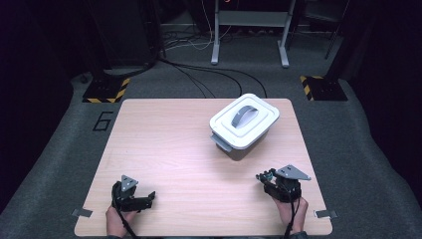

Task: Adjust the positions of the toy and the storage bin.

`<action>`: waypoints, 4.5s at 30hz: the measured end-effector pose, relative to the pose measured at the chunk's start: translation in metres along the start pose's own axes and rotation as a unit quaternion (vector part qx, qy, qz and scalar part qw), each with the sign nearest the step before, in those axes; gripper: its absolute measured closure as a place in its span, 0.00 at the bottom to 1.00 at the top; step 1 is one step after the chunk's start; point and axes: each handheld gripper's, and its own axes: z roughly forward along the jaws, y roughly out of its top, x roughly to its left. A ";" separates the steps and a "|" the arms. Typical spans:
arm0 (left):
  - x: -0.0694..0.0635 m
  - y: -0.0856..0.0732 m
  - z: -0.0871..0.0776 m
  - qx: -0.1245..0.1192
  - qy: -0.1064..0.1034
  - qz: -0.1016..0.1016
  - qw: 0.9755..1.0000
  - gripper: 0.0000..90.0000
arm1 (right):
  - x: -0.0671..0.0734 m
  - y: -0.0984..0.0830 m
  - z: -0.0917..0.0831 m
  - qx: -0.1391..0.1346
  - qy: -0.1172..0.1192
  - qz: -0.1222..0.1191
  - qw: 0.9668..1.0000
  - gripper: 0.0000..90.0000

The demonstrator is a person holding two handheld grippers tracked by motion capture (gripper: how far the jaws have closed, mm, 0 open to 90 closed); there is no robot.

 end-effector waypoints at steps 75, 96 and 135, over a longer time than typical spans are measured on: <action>0.000 0.017 0.004 0.033 -0.005 0.001 0.999 0.10 | -0.077 -0.060 0.012 0.094 -0.026 0.018 0.995 0.00; -0.045 0.101 0.000 0.006 -0.053 0.073 0.996 0.06 | -0.077 -0.060 0.011 0.093 -0.021 0.012 0.995 0.01; -0.111 0.214 0.036 -0.026 -0.104 0.127 0.986 0.00 | -0.078 -0.060 0.011 0.089 -0.020 0.014 0.996 0.04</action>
